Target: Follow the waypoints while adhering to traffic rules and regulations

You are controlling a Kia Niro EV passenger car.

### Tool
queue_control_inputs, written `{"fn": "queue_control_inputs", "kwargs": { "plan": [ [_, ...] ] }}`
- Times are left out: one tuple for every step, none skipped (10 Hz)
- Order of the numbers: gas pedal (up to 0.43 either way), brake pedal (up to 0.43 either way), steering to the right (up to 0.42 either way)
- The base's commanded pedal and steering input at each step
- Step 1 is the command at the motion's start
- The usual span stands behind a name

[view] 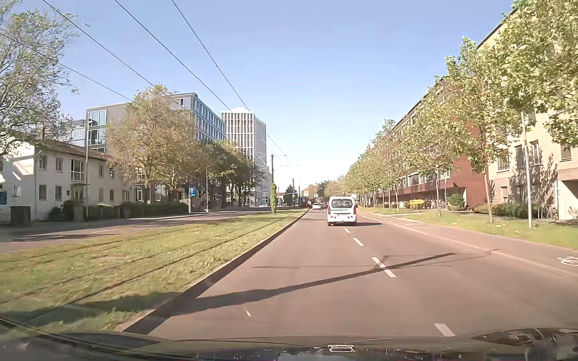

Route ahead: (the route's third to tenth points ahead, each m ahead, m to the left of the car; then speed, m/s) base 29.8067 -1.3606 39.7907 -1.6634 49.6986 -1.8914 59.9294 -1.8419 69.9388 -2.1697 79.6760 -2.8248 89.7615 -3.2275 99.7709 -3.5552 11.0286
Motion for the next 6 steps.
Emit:
{"fn": "queue_control_inputs", "kwargs": {
  "plan": [
    [0.13, 0.0, 0.006],
    [0.13, 0.0, 0.006],
    [0.13, 0.0, 0.006],
    [0.13, 0.0, 0.006],
    [0.13, 0.0, 0.006],
    [0.13, 0.0, 0.006]
  ]
}}
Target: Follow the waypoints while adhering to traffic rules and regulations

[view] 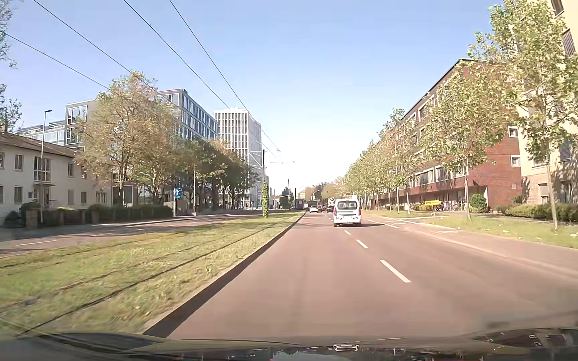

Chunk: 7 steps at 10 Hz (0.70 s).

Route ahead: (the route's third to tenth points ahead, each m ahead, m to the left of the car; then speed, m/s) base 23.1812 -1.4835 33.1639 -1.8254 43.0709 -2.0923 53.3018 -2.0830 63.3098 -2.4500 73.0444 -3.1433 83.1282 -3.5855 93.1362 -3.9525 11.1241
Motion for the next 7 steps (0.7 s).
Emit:
{"fn": "queue_control_inputs", "kwargs": {
  "plan": [
    [0.13, 0.0, 0.006],
    [0.13, 0.0, 0.006],
    [0.13, 0.0, 0.006],
    [0.13, 0.0, 0.006],
    [0.13, 0.0, 0.007],
    [0.13, 0.0, 0.006],
    [0.13, 0.0, 0.007]
  ]
}}
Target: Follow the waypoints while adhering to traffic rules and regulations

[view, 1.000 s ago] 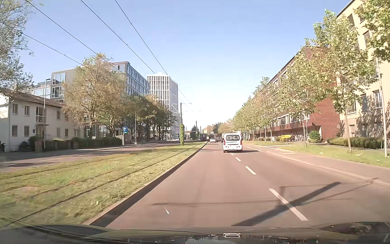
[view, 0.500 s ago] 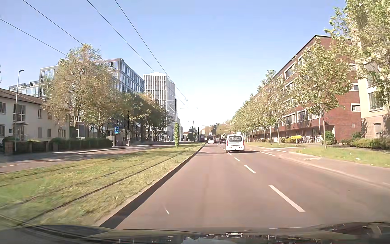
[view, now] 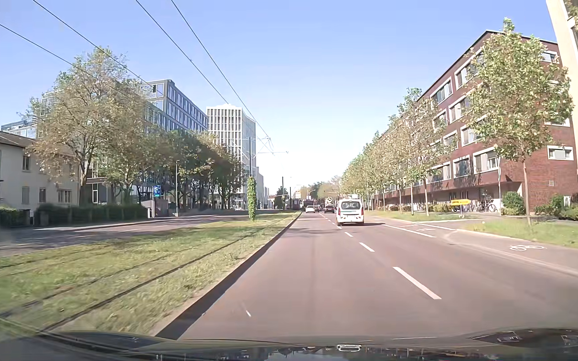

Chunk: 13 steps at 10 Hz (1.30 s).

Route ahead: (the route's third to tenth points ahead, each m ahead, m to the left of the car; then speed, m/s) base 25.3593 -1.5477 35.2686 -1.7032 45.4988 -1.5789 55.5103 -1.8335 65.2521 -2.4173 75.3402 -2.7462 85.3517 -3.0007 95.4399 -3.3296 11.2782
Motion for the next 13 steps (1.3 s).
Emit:
{"fn": "queue_control_inputs", "kwargs": {
  "plan": [
    [0.13, 0.0, 0.007],
    [0.13, 0.0, 0.006],
    [0.13, 0.0, 0.006],
    [0.13, 0.0, 0.006],
    [0.13, 0.0, 0.006],
    [0.13, 0.0, 0.006],
    [0.13, 0.0, 0.006],
    [0.13, 0.0, 0.006],
    [0.13, 0.0, 0.006],
    [0.13, 0.0, 0.005],
    [0.118, 0.0, 0.004],
    [0.118, 0.0, 0.003],
    [0.118, 0.0, 0.003]
  ]
}}
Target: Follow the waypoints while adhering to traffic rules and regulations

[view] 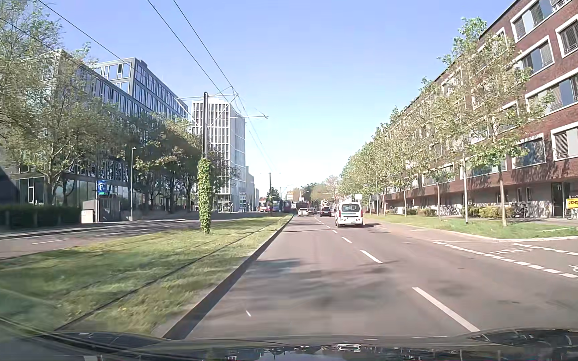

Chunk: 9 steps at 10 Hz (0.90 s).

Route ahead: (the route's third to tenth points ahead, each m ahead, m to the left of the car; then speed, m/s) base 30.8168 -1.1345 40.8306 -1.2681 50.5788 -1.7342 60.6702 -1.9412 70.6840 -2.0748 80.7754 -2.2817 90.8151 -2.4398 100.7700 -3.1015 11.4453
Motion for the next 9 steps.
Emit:
{"fn": "queue_control_inputs", "kwargs": {
  "plan": [
    [0.118, 0.0, 0.003],
    [0.118, 0.0, 0.002],
    [0.118, 0.0, 0.002],
    [0.118, 0.0, 0.001],
    [0.118, 0.0, 0.0],
    [0.118, 0.0, 0.0],
    [0.118, 0.0, 0.0],
    [0.118, 0.0, 0.0],
    [0.118, 0.0, 0.0]
  ]
}}
